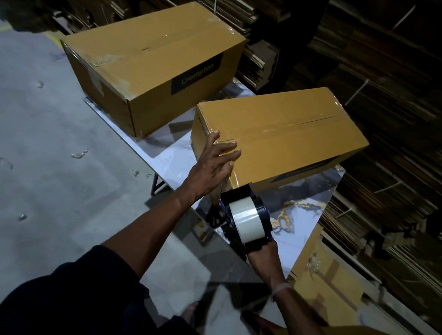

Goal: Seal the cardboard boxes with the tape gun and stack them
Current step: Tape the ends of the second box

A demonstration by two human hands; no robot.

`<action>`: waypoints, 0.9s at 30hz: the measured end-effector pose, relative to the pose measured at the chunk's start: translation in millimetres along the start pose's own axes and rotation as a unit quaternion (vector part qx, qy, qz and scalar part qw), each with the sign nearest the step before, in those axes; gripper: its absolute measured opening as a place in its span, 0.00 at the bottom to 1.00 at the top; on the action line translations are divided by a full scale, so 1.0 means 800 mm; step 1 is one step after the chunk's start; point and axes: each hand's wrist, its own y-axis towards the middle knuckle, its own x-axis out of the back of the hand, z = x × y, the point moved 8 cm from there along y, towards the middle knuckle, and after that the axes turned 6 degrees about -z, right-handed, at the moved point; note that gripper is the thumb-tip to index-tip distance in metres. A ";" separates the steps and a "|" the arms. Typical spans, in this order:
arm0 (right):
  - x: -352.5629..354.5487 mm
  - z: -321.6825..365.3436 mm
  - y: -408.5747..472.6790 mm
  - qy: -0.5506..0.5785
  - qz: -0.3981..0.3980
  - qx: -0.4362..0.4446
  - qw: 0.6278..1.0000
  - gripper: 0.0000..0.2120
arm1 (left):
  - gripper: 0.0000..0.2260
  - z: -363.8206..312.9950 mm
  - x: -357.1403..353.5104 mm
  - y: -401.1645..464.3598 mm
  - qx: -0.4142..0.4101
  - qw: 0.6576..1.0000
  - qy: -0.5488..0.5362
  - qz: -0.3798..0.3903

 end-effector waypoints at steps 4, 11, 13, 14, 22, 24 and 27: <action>0.024 0.038 -0.003 -0.009 -0.024 0.077 0.997 0.13 | 0.16 0.001 -0.001 0.003 0.009 1.000 -0.001 0.005; 0.045 0.038 0.021 -0.122 -0.010 0.095 0.988 0.09 | 0.16 0.003 -0.001 0.007 0.011 1.000 -0.006 0.009; 0.048 0.030 0.029 -0.125 0.007 0.090 0.988 0.11 | 0.16 0.004 -0.001 0.006 0.024 1.000 -0.016 0.008; 0.047 0.023 0.034 -0.121 0.013 0.086 0.989 0.09 | 0.16 0.005 -0.001 0.006 0.029 0.999 -0.020 0.007; 0.041 -0.018 0.009 0.029 0.066 0.011 0.997 0.09 | 0.17 0.010 -0.002 0.006 0.036 0.999 -0.021 0.020; 0.040 -0.037 0.001 0.114 0.059 -0.040 0.991 0.21 | 0.17 0.010 -0.001 0.005 0.028 0.999 -0.021 0.036; 0.042 -0.031 -0.009 0.227 0.089 -0.050 0.969 0.29 | 0.19 0.012 0.002 0.007 -0.016 0.998 -0.020 0.055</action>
